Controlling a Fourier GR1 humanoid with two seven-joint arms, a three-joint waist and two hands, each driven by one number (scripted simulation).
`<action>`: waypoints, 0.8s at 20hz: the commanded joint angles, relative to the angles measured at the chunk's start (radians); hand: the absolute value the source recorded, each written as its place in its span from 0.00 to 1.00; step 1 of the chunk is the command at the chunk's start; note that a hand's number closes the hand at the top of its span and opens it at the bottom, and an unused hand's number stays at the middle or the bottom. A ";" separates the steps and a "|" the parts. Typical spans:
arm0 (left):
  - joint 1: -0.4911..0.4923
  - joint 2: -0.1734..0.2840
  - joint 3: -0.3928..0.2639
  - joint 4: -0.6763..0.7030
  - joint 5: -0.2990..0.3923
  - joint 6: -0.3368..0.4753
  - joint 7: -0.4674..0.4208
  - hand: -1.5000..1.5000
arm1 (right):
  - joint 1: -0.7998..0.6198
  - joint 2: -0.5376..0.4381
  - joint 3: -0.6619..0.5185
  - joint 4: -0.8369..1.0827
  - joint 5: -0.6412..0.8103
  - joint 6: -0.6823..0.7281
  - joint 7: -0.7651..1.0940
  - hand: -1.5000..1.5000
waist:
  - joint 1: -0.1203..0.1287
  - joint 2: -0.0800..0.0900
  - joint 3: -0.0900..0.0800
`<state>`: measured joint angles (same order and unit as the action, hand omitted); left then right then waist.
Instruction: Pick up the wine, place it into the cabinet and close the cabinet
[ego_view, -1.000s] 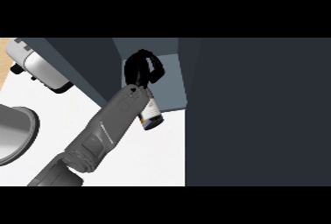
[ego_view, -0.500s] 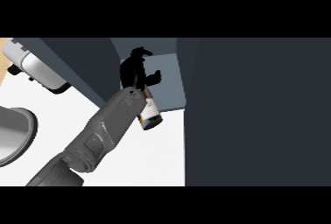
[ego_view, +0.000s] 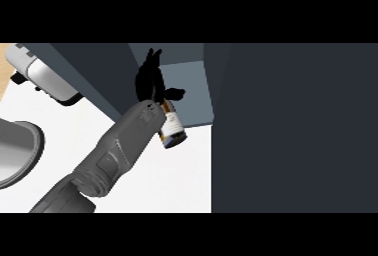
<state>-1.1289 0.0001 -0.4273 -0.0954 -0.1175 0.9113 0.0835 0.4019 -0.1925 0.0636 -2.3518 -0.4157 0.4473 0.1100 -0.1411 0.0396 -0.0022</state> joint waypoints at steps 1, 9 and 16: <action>0.020 0.000 0.018 -0.073 0.026 0.021 -0.020 0.00 | -0.004 -0.017 0.005 -0.044 -0.062 -0.006 0.045 0.00 | 0.003 0.000 -0.001; 0.088 0.000 0.104 -0.208 0.131 -0.010 -0.235 0.00 | 0.030 -0.003 0.019 -0.120 -0.061 -0.060 0.083 0.00 | 0.047 -0.015 -0.002; 0.145 0.000 0.147 -0.302 0.244 0.031 -0.371 0.00 | 0.078 0.001 0.034 -0.119 -0.055 -0.032 0.039 0.00 | 0.045 -0.020 -0.001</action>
<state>-1.0188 0.0004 -0.3060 -0.3492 0.0713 0.9200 -0.2068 0.4308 -0.1893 0.0905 -2.3576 -0.4295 0.4303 0.1098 -0.1017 0.0232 -0.0030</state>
